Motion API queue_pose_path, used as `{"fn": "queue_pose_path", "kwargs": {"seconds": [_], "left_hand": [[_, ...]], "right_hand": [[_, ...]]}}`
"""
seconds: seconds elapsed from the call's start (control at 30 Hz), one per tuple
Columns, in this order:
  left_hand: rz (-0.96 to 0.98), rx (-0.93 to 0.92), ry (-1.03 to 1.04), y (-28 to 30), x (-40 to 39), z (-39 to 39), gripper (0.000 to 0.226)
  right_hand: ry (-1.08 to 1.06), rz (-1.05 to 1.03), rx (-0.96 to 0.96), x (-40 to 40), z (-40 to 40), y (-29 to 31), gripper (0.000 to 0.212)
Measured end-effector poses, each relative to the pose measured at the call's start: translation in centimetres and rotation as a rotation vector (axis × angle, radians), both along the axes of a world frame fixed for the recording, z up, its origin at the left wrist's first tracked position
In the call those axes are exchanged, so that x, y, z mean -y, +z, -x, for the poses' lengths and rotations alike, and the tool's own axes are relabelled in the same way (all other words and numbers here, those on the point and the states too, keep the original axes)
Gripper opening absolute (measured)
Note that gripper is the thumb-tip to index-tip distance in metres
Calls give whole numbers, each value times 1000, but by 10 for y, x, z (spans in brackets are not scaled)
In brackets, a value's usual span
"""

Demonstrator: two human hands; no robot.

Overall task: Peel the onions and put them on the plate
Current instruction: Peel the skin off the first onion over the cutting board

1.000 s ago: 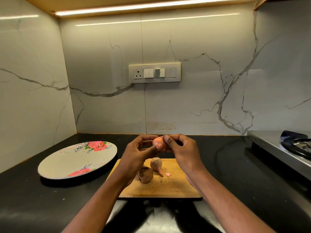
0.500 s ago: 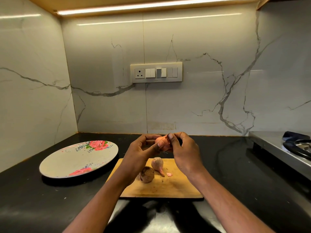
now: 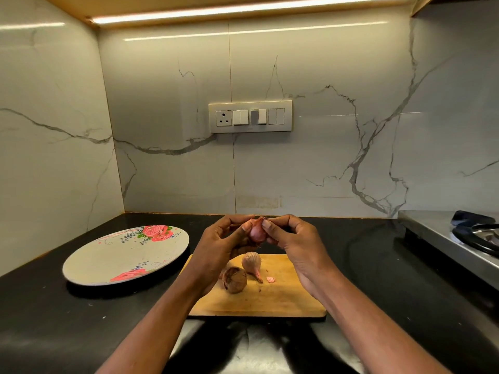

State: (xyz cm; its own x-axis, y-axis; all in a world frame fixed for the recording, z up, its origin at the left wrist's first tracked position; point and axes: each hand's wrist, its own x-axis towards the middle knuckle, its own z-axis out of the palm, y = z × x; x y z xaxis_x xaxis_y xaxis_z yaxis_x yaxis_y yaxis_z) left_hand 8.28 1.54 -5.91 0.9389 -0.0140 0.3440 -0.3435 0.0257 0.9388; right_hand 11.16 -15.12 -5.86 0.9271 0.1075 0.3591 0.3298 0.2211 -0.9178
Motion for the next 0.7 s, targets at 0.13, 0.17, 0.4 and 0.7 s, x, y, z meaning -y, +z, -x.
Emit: {"fn": "queue_pose_path", "kwargs": {"seconds": [0.13, 0.17, 0.4, 0.7], "left_hand": [[-12, -5, 0, -1, 2, -1, 41], [-26, 0, 6, -2, 3, -1, 44], [-146, 21, -2, -1, 1, -2, 44], [-120, -82, -5, 1, 0, -3, 47]], "right_hand": [[-76, 72, 57, -4, -2, -2, 13], [-105, 116, 83, -4, -3, -1, 14], [-253, 462, 329, 3, -5, 1, 8], [-352, 556, 475, 7, -4, 1, 9]]}}
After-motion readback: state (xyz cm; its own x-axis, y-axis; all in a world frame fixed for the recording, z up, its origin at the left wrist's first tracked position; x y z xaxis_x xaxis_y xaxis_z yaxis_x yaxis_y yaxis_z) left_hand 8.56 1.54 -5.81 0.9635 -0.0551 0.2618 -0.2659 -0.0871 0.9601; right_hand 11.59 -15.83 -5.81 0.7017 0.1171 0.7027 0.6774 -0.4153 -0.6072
